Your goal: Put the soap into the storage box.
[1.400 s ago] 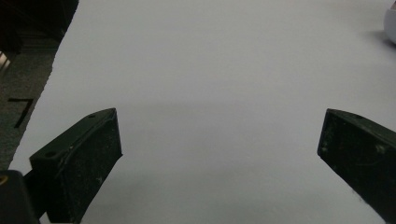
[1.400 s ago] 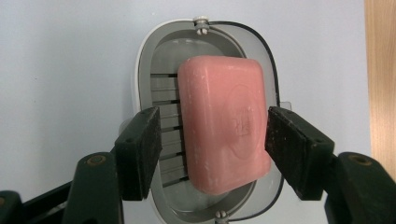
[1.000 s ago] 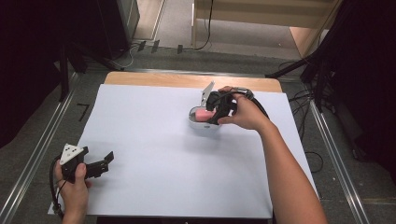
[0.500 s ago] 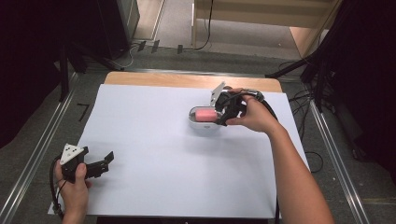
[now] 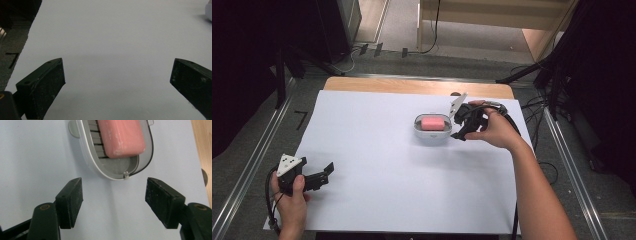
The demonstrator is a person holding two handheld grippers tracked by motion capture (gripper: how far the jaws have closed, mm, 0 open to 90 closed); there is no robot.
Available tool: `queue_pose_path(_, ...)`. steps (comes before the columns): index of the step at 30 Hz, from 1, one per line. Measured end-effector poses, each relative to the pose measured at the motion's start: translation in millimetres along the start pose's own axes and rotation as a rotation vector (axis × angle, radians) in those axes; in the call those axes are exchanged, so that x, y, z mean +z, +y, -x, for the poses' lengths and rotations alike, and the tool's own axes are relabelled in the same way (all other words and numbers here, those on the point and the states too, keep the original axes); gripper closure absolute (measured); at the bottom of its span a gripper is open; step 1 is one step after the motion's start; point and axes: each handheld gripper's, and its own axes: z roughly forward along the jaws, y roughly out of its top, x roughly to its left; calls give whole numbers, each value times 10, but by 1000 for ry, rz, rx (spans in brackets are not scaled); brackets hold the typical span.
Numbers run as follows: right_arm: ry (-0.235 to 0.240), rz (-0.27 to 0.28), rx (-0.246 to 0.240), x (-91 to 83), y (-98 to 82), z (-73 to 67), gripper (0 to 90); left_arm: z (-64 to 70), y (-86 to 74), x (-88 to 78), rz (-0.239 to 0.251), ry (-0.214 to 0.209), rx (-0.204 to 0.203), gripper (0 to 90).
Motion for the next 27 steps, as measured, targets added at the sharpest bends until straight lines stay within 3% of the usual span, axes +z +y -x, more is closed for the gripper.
queue_pose_path(7,13,3,48,1,-144,-45,214,1,0,-1,0,0,1,0)
queue_pose_path(10,45,21,107,1,-218,-74,184,1,0,0,0,1,0,0)
queue_pose_path(13,33,28,126,11,-306,-97,139,2,-1,1,1,1,1,0)
queue_pose_path(16,10,32,151,13,-410,-125,134,2,-1,0,1,0,2,0)
queue_pose_path(27,7,86,222,-37,-747,-270,133,6,-2,0,3,4,4,0)
